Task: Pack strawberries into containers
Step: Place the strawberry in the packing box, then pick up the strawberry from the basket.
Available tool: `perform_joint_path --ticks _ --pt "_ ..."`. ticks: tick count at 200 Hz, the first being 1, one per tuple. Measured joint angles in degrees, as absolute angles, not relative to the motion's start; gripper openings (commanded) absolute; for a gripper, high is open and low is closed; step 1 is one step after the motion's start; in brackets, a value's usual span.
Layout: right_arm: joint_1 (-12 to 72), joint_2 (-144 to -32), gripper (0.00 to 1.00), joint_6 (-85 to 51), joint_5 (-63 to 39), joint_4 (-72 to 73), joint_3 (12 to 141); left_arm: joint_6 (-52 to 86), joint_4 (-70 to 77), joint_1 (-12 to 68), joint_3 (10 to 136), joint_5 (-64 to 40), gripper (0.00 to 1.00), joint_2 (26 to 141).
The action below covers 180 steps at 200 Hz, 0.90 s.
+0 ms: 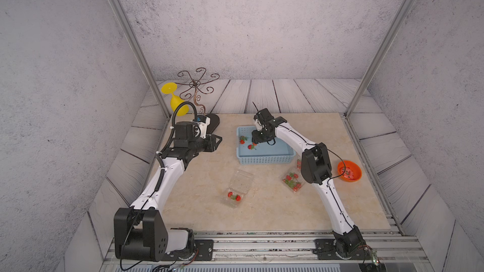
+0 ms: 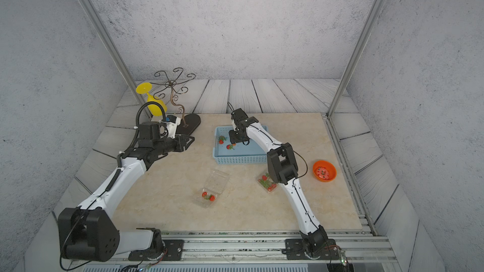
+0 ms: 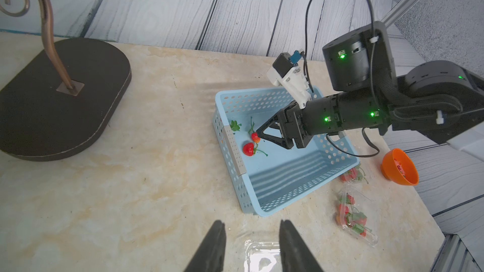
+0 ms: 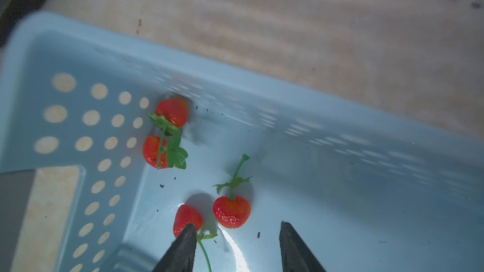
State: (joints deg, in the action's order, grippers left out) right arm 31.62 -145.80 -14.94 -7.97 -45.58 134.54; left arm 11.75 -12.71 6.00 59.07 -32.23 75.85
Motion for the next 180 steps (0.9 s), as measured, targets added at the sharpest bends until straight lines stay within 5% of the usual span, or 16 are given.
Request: perform_joint_path --ticks 103,180 --pt "30.89 -151.04 0.5 -16.36 -10.57 -41.93 138.39 10.87 -13.56 6.61 59.07 -31.29 0.38 76.47" --pt "30.57 -152.46 0.24 -16.78 -10.59 -41.21 140.07 10.55 -13.61 6.61 59.09 -31.24 0.38 76.97"
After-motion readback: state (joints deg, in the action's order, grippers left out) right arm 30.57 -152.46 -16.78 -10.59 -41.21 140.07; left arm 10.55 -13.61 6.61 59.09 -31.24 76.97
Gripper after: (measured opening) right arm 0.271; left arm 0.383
